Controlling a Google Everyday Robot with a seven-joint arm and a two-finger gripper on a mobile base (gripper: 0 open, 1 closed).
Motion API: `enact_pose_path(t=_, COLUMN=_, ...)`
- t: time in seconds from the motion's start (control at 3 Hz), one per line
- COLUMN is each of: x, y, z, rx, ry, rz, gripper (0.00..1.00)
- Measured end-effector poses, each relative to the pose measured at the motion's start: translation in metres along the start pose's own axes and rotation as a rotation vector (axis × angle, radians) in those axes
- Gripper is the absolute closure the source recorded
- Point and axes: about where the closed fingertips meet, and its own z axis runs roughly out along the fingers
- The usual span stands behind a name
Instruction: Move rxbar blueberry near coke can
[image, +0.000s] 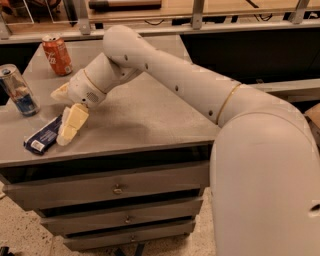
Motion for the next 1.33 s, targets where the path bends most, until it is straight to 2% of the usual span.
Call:
enact_pose_path(t=0.33, x=-0.0004, y=0.0006, z=0.0024, rx=-0.004, ry=0.0, rz=0.0, gripper=0.16)
enact_pose_path(t=1.33, x=-0.0019, y=0.0023, z=0.0094, rx=-0.018, ry=-0.002, rz=-0.003, gripper=0.85)
